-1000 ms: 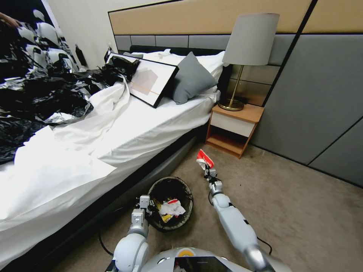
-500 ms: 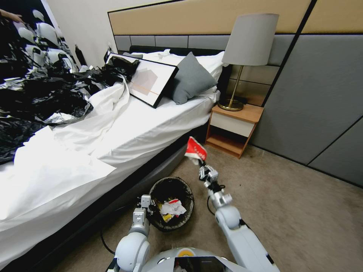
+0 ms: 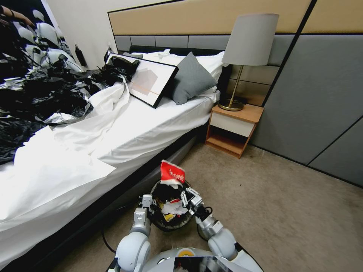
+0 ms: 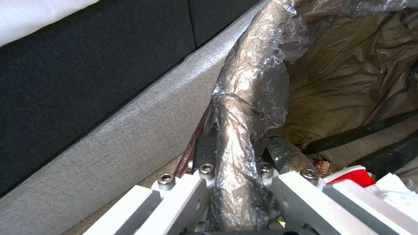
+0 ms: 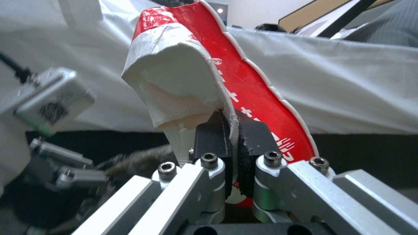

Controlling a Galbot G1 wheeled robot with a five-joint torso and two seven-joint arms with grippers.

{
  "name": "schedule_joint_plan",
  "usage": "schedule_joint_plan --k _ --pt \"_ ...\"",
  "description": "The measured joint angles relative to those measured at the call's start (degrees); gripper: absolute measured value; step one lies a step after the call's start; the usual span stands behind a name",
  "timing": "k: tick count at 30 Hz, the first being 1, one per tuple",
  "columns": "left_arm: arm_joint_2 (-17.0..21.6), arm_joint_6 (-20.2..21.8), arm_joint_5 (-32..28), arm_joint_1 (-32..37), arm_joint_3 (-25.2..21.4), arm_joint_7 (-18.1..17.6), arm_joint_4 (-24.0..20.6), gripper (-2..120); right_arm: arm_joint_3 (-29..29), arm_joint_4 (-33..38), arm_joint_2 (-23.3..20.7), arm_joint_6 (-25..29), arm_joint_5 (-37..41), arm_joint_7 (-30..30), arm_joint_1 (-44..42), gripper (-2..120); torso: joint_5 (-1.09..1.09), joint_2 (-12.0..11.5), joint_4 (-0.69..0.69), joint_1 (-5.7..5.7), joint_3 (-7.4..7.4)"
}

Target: Pick up the trash bin, then pick up the garbage from the floor and place it into the trash bin.

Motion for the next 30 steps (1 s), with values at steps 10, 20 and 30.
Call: schedule_joint_plan --k 10,20,30 --pt "-0.6 0.0 0.2 0.0 0.1 0.1 0.0 0 0.0 -4.5 0.9 2.1 -0.5 -0.1 -0.4 1 0.00 0.0 0.00 0.00 0.00" --pt "-0.5 0.0 0.2 -0.1 0.0 0.1 -0.1 0 1.1 -6.8 1.6 4.3 -1.7 -1.2 -1.6 1 -0.04 0.0 0.03 0.01 -0.01" --pt "-0.4 0.0 0.0 -0.3 -0.2 0.1 -0.1 0 1.6 -6.9 1.4 5.3 -3.4 -2.3 -2.1 4 -0.02 0.0 0.02 0.01 -0.01"
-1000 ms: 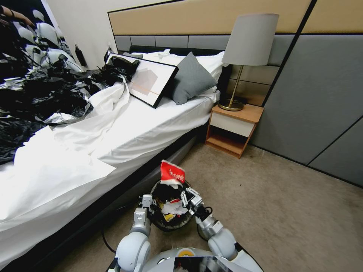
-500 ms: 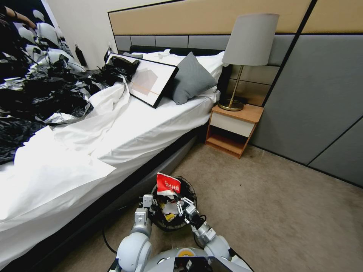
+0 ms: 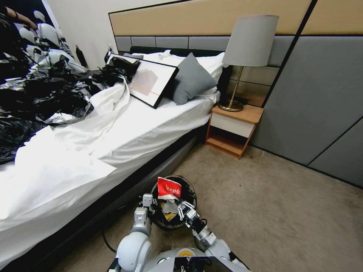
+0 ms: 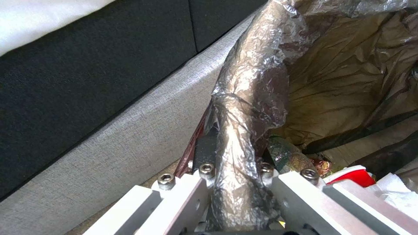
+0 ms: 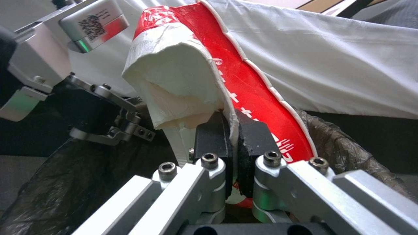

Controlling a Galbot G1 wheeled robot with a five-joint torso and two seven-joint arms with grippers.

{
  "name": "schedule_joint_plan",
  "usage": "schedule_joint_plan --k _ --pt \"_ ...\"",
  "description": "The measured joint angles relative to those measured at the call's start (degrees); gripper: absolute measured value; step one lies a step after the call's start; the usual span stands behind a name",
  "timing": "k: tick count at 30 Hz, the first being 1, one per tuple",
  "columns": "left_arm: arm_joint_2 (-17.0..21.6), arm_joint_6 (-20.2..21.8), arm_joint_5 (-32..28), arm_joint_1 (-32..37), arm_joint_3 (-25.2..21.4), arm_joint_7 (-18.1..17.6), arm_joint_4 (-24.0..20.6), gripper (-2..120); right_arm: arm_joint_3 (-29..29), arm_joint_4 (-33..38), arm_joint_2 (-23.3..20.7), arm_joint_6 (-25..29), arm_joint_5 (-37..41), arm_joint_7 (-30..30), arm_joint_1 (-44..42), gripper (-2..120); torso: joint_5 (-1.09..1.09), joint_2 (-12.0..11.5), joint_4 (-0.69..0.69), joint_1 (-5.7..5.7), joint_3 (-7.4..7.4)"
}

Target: Pick up the trash bin, then pick up the garbage from the floor and place it into the trash bin.

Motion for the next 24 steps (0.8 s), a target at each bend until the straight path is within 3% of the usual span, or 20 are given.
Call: schedule_joint_plan --k 13,18,24 --pt "0.8 0.2 -0.5 -0.4 -0.3 0.0 -0.2 0 0.1 0.2 -1.2 0.3 -0.7 0.5 -0.7 51 0.05 0.0 0.01 0.00 0.01" --pt "1.0 0.3 -0.7 -0.7 0.0 0.0 -0.2 0 0.0 0.9 -2.9 -0.4 -1.2 0.7 -0.7 72 0.05 0.0 -0.09 0.00 0.03" --pt "1.2 0.5 -0.7 -0.6 0.0 0.0 -0.5 0 0.4 2.3 -3.5 -0.6 -1.2 0.6 -2.2 91 0.01 0.0 -0.05 0.01 0.03"
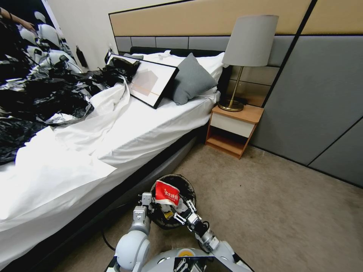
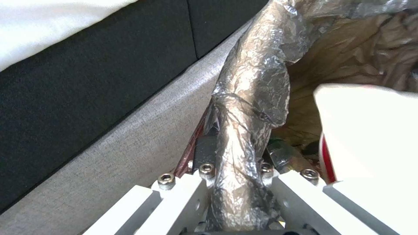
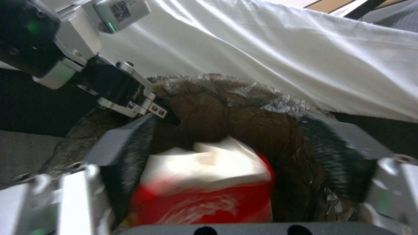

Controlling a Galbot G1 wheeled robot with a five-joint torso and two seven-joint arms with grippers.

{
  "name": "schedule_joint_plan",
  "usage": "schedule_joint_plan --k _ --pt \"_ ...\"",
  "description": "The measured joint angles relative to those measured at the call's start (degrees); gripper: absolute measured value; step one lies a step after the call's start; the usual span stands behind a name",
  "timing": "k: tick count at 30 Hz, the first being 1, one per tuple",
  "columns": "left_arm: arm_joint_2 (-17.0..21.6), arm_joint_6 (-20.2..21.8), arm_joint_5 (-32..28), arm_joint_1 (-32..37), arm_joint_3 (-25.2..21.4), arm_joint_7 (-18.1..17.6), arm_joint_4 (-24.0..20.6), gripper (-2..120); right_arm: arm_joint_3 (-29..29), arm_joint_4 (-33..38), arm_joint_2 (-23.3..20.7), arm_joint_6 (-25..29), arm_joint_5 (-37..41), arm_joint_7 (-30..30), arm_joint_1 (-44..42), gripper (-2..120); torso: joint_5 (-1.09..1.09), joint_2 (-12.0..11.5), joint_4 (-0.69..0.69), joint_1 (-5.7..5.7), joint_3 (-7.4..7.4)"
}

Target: Pick up the trash bin, then pick up the garbage from the floor and place it into the trash bin.

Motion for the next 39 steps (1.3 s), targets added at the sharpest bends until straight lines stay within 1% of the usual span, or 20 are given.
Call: schedule_joint_plan --k 1,4,7,9,15,22,26,29,30,33,34,36,38,39 --pt "0.0 0.0 0.0 0.1 -0.1 0.0 -0.1 0 0.0 0.2 0.0 0.0 -0.1 0.0 -0.2 96 -0.01 0.0 0.01 0.00 0.00" --pt "-0.1 0.1 0.0 0.0 -0.1 0.0 -0.2 0 0.0 0.8 0.1 0.0 -0.4 -0.1 -0.7 100 -0.01 0.0 0.01 0.00 0.00" --pt "-0.2 0.2 0.0 -0.1 -0.2 0.0 -0.2 0 0.1 1.5 0.1 0.0 -0.4 -0.1 -1.4 100 -0.01 0.0 0.02 0.00 -0.01" --pt "-0.3 0.2 0.0 0.0 -0.1 0.0 -0.3 0 0.2 1.8 -0.1 0.0 -0.4 -0.1 -1.5 100 0.04 0.0 0.01 0.00 -0.01" --pt "-0.1 0.2 0.0 0.1 -0.1 0.0 -0.6 0 0.4 2.1 -0.3 -0.1 -0.3 -0.1 -1.8 100 0.04 0.0 0.01 0.00 0.00" --pt "1.3 0.3 -0.1 0.1 -0.3 0.0 -1.2 0 0.5 3.7 -0.9 -0.4 0.1 0.4 -2.0 100 0.04 0.0 -0.02 -0.01 0.00" --pt "3.6 0.5 -0.5 -0.1 -0.4 0.0 -1.5 0 2.1 7.3 -0.7 -0.5 0.3 1.6 -1.1 100 0.03 0.0 0.00 0.00 -0.01" --pt "6.3 0.7 -1.1 -0.5 -0.7 0.0 -2.2 0 4.2 12.2 0.0 -1.1 1.1 3.9 0.1 100 0.02 0.0 0.01 0.00 -0.01" --pt "6.3 0.7 -1.1 -0.5 -0.7 0.0 -2.2 0 4.2 12.2 0.0 -1.1 1.1 3.9 0.1 100 0.02 0.0 0.01 0.00 -0.01" --pt "8.1 0.8 -1.6 -0.3 -0.9 -0.1 -3.0 0 7.2 18.5 0.7 -2.7 2.4 7.5 0.7 100 0.01 0.0 0.02 0.00 -0.01" --pt "8.1 0.8 -1.6 -0.3 -0.9 -0.1 -3.0 0 7.2 18.5 0.7 -2.7 2.4 7.5 0.7 100 0.01 0.0 0.02 0.00 -0.01" --pt "8.9 0.8 -1.8 0.1 -0.7 -0.1 -3.6 0 9.5 21.8 1.0 -3.4 2.6 9.7 0.4 100 0.01 0.0 0.03 0.00 -0.01" --pt "9.1 0.8 -1.9 0.1 -0.7 -0.1 -3.7 0 9.9 22.4 1.1 -3.5 2.7 10.1 0.3 100 0.00 0.0 0.03 0.00 -0.01" --pt "9.7 0.8 -2.2 0.3 -0.7 -0.1 -4.1 0 11.6 24.3 1.4 -4.1 3.1 11.6 -0.5 100 0.01 0.0 0.02 0.00 -0.01"
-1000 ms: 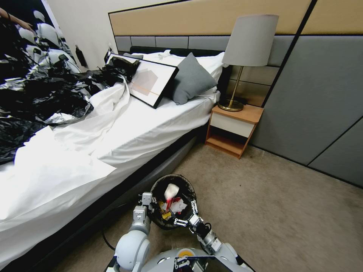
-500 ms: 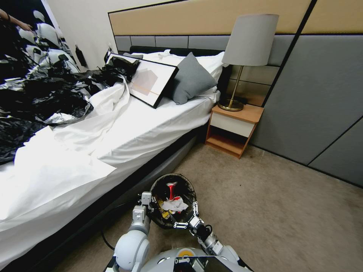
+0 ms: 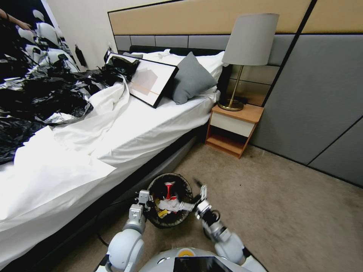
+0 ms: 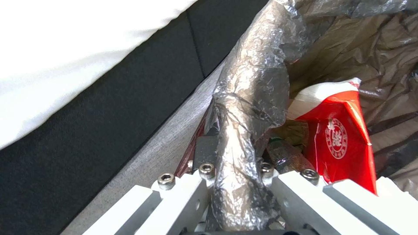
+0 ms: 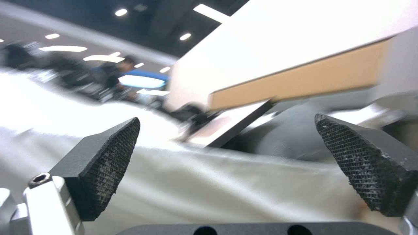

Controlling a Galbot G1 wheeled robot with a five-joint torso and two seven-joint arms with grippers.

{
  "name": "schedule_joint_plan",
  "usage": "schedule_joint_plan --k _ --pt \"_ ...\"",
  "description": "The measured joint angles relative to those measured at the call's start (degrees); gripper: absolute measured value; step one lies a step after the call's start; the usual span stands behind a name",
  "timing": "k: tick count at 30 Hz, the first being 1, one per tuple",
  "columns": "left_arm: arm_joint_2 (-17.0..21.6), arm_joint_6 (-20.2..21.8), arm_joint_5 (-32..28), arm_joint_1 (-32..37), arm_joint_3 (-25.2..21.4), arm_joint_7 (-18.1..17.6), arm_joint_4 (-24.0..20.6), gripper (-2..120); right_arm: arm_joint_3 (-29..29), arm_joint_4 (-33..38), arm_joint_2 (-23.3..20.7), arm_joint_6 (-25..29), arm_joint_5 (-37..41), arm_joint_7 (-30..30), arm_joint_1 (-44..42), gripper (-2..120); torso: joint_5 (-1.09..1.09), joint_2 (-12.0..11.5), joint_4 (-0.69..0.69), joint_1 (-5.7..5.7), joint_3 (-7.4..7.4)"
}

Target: Pick up the trash bin, then pick up the garbage from the floor and place it into the trash bin.

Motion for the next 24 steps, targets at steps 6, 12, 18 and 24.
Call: schedule_joint_plan --k 6,12,18,24 --pt "1.4 0.0 -0.5 0.7 0.1 -0.1 -0.7 0 3.9 2.2 1.0 -0.1 0.7 2.6 -2.2 100 0.00 0.0 0.00 0.00 0.00" --pt "2.6 0.0 -1.5 2.7 0.7 0.2 -2.1 0 4.3 1.2 2.8 0.7 -0.1 6.1 -5.0 100 0.00 0.0 0.01 0.00 0.00" --pt "3.7 0.7 -2.8 3.9 0.4 0.4 -3.3 0 4.8 0.9 4.5 1.3 -1.0 7.2 -6.8 100 0.00 0.0 0.01 0.00 0.00" --pt "5.1 1.2 -3.9 5.0 -0.2 0.7 -4.6 0 6.6 0.6 5.4 2.1 -1.8 7.7 -8.4 100 0.00 0.0 0.01 0.00 0.00"
